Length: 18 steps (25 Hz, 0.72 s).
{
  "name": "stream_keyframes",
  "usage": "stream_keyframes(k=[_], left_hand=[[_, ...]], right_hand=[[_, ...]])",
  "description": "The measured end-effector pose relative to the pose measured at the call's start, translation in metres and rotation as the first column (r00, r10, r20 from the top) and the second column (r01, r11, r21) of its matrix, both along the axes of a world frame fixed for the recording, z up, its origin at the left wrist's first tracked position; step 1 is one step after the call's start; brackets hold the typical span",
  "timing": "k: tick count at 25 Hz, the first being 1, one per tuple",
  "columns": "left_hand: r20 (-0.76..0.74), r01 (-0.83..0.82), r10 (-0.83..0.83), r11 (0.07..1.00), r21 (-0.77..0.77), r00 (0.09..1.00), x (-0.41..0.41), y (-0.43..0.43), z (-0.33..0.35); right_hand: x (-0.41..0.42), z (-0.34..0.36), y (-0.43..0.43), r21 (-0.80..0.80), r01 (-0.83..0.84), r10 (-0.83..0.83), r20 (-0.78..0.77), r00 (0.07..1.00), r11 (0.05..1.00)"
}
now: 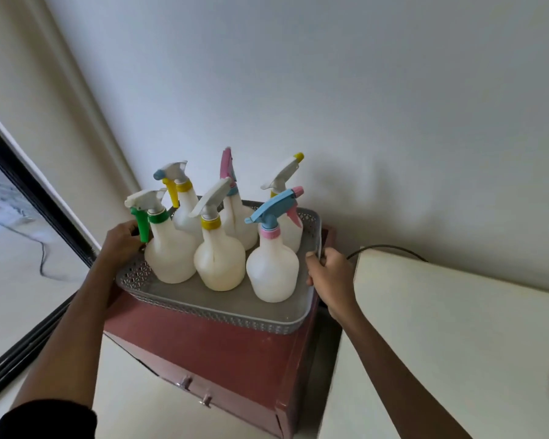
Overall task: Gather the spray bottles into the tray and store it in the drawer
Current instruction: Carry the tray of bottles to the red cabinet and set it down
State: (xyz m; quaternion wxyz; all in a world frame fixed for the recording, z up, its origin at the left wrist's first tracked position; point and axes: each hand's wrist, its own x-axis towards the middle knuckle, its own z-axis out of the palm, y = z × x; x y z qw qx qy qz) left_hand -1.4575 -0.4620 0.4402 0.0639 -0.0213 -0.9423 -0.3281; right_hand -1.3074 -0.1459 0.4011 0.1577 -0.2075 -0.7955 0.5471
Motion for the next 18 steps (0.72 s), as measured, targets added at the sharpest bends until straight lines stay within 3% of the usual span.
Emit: stream_keyframes(k=[8,18], left_hand=[[0.126,0.049,-0.033,0.991,-0.124,0.991,-0.045,-0.027,-0.057],[0.037,0.049,-0.042,0.976,-0.211,0.998,-0.065,-0.016,-0.085]], right_hand=[[-0.013,-0.039,-0.035,0.0,-0.057,0.057,0.116,0.992,0.998],[-0.018,-0.059,-0.049,0.032,-0.027,0.019,0.249,0.968,0.999]])
